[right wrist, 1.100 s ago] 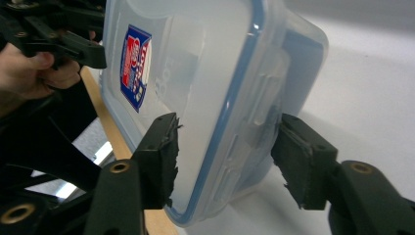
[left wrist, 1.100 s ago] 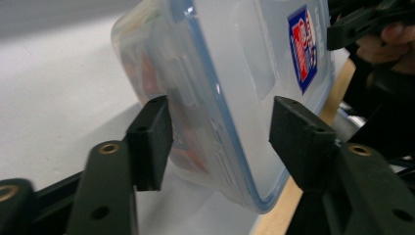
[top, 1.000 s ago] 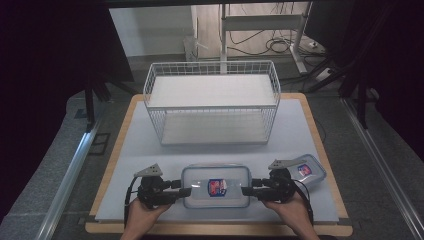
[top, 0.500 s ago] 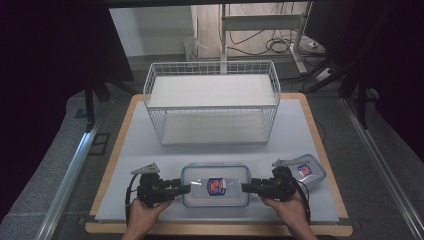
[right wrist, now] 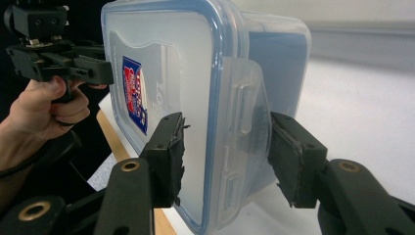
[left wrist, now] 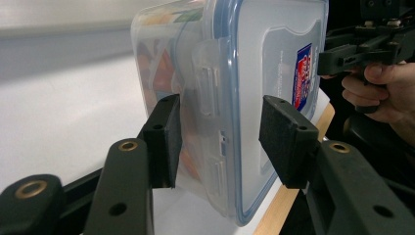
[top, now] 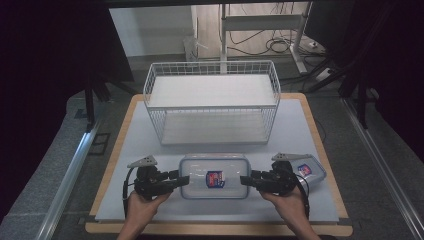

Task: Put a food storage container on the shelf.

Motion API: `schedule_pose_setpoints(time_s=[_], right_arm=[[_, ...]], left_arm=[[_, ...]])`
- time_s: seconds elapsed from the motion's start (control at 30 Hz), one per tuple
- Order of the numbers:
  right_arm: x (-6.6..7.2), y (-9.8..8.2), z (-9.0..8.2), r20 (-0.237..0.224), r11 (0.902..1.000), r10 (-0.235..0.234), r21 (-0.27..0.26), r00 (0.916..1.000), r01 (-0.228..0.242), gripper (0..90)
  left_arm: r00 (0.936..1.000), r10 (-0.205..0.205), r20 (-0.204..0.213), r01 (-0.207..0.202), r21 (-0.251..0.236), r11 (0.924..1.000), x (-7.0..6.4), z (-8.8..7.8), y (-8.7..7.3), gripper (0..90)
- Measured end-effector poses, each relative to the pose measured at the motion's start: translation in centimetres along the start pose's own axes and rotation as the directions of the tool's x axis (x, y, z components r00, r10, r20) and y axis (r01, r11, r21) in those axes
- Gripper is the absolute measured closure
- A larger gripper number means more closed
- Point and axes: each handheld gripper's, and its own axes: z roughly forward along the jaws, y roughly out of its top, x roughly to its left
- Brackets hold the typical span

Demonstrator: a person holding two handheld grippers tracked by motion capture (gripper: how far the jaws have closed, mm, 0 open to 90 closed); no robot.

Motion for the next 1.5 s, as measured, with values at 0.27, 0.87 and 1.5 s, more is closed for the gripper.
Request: schedule_pose_setpoints(time_s=[0.27,0.87,1.5], right_arm=[[0.8,1.9,-0.6,0.005,0.9986,-0.039,-0.036,0.9992,0.039,49.5],[1.4,8.3,-1.6,0.003,0.9898,-0.1,-0.101,0.995,0.1,49.3],[0.5,14.3,-2.3,-0.008,0.9836,-0.084,-0.161,0.9964,0.082,49.1]], left_arm=[[0.9992,0.038,-0.012,-0.038,-0.031,0.9988,-0.4,-0.9,2.1,51.8],[0.9956,0.081,-0.047,-0.084,-0.068,0.9942,-1.0,-2.6,8.4,51.7],[0.9945,0.085,-0.06,-0.09,-0.081,0.9926,-0.5,-2.7,14.8,51.8]])
